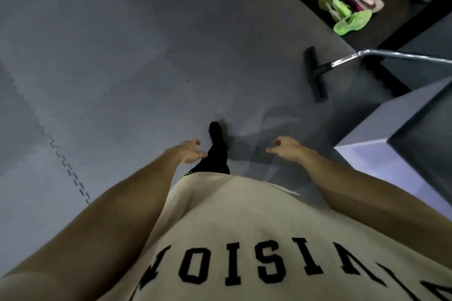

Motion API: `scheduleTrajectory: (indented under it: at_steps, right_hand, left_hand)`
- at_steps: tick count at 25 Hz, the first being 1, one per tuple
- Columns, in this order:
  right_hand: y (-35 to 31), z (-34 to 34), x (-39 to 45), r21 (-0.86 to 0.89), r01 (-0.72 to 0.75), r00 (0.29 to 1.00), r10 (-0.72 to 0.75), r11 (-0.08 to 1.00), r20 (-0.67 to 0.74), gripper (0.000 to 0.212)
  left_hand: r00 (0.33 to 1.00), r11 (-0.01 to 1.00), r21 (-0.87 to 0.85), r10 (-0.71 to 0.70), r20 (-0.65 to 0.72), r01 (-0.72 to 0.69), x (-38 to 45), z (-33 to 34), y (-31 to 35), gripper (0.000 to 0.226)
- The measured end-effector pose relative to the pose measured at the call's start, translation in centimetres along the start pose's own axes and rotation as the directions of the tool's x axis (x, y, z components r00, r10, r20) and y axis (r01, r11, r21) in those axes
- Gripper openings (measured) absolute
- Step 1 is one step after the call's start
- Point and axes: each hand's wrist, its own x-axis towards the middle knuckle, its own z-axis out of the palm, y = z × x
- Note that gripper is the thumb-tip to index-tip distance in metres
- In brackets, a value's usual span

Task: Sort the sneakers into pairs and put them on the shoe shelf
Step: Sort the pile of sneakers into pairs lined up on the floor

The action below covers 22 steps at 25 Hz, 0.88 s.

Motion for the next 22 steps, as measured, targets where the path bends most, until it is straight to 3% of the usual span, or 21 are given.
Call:
scheduleTrajectory:
  at_steps: [6,10,18,22]
  right_hand:
    - [-8.8,-10.0,10.2,0.064,-0.048,0.999,0.046,0.997,0.022,0.026]
    - [-14.2,-17.9,15.8,0.159,-0.074,0.993,0.088,0.984,-0.084,0.023]
    - [-18.2,-34.7,29.1,0.276,-0.092,0.989,0.119,0.957,-0.083,0.038]
    - [-19.4,-45.3,34.7,0.251,-0.105,0.987,0.131,0.962,-0.090,0.028]
  left_hand:
    - [0.998,1.000,0.007,-0.005,0.065,0.004,8.3,-14.8,4.5,0.068]
    - [0.999,0.999,-0.004,0.037,0.022,-0.037,14.6,-26.6,9.7,0.069]
    - [0.996,0.997,0.008,0.078,-0.046,-0.077,27.8,-42.5,22.4,0.069]
    - [0.995,0.997,0.005,0.071,-0.069,-0.071,32.5,-49.6,30.3,0.067]
